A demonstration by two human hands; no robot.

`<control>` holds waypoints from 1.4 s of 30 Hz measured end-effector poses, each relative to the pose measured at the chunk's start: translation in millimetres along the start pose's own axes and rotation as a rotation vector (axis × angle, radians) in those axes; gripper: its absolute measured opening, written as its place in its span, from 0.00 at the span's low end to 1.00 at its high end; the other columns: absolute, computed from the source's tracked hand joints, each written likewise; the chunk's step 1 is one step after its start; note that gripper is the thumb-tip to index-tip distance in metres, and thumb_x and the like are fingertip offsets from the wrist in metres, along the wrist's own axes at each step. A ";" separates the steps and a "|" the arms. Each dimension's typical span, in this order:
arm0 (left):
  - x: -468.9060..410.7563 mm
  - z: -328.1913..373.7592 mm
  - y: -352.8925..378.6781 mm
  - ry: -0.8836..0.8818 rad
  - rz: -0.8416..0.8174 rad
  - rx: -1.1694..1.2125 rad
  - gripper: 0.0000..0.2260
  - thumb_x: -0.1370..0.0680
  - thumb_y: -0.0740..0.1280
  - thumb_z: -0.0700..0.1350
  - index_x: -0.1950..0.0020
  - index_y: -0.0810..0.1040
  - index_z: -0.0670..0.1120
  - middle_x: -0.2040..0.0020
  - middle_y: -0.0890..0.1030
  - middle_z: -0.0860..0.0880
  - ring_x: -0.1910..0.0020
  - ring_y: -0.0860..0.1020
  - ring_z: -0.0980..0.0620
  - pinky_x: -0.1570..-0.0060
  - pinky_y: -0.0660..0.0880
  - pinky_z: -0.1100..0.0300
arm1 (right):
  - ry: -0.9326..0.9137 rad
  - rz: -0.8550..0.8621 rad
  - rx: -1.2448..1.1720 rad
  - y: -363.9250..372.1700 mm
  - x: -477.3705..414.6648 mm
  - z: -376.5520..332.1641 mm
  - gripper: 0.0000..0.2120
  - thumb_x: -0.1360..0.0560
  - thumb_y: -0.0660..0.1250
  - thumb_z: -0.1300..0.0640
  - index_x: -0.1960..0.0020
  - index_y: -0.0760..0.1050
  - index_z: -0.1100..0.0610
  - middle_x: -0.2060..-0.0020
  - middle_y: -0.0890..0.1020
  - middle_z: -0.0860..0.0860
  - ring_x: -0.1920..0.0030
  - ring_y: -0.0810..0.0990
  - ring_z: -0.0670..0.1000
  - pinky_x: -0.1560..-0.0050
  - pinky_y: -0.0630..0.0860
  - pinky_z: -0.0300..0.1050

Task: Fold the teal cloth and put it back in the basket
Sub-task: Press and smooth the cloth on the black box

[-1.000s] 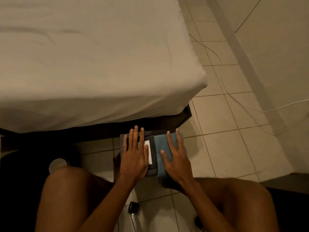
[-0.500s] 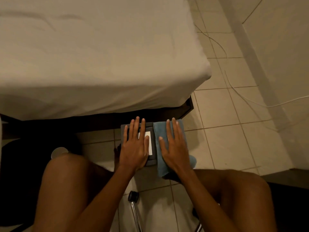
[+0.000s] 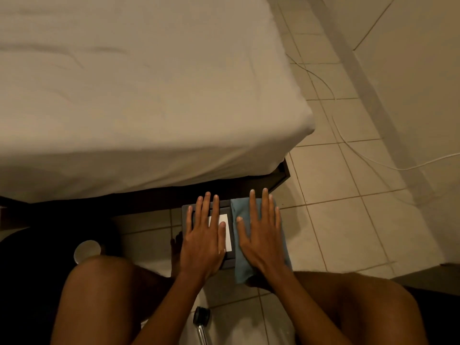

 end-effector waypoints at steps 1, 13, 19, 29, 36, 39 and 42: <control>-0.5 0.5 0.3 0.000 0.005 0.006 0.27 0.16 0.46 0.54 0.19 0.44 0.46 0.18 0.44 0.45 0.19 0.43 0.49 0.23 0.46 0.47 | -0.003 -0.001 -0.018 -3.6 -12.9 -0.6 0.35 0.21 0.41 0.34 0.20 0.35 0.47 0.20 0.36 0.51 0.20 0.35 0.52 0.20 0.43 0.58; -1.5 0.0 -3.4 0.002 0.025 0.003 0.27 0.16 0.47 0.53 0.19 0.45 0.47 0.18 0.46 0.46 0.19 0.44 0.49 0.23 0.48 0.48 | 0.040 0.037 -0.042 -9.1 -24.7 -0.5 0.34 0.22 0.40 0.30 0.20 0.38 0.41 0.19 0.40 0.51 0.20 0.39 0.57 0.22 0.48 0.64; -1.6 2.7 -5.7 -0.002 0.017 0.003 0.27 0.16 0.47 0.53 0.19 0.46 0.46 0.18 0.47 0.46 0.19 0.45 0.49 0.23 0.50 0.47 | -0.029 0.025 -0.023 -6.1 9.6 4.9 0.34 0.21 0.43 0.32 0.19 0.40 0.42 0.19 0.39 0.50 0.20 0.37 0.56 0.22 0.48 0.61; -1.6 2.5 -5.5 -0.009 0.009 -0.005 0.27 0.16 0.48 0.53 0.19 0.47 0.46 0.18 0.47 0.46 0.19 0.44 0.49 0.23 0.49 0.47 | -0.032 0.023 -0.058 -9.3 -2.1 7.5 0.30 0.19 0.47 0.38 0.20 0.41 0.40 0.19 0.41 0.49 0.19 0.40 0.55 0.22 0.50 0.62; -0.1 -0.3 -6.1 0.001 0.010 -0.005 0.27 0.16 0.46 0.53 0.19 0.45 0.46 0.18 0.46 0.46 0.19 0.43 0.49 0.22 0.49 0.47 | -0.043 0.027 -0.029 -5.0 29.6 -8.1 0.28 0.18 0.44 0.40 0.19 0.42 0.42 0.19 0.41 0.49 0.20 0.38 0.55 0.22 0.45 0.62; -1.3 1.5 -6.4 0.001 0.014 -0.005 0.27 0.16 0.46 0.53 0.19 0.46 0.46 0.18 0.47 0.45 0.19 0.45 0.49 0.23 0.50 0.47 | -0.004 0.025 -0.065 -10.7 -16.4 -0.6 0.28 0.18 0.40 0.38 0.20 0.45 0.40 0.19 0.43 0.49 0.20 0.38 0.54 0.22 0.47 0.64; -3.0 -0.1 -6.3 0.001 0.015 0.007 0.27 0.16 0.45 0.53 0.19 0.46 0.46 0.18 0.46 0.46 0.19 0.44 0.49 0.22 0.48 0.47 | 0.048 0.055 -0.054 -8.5 -20.4 -6.1 0.27 0.17 0.44 0.41 0.20 0.45 0.41 0.19 0.44 0.50 0.20 0.39 0.55 0.22 0.47 0.63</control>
Point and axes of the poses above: each hand's wrist, its own x-axis away from the middle knuckle, its own y-axis out of the palm, z = x × y, the point moved 8 cm from there along -x, towards the middle knuckle
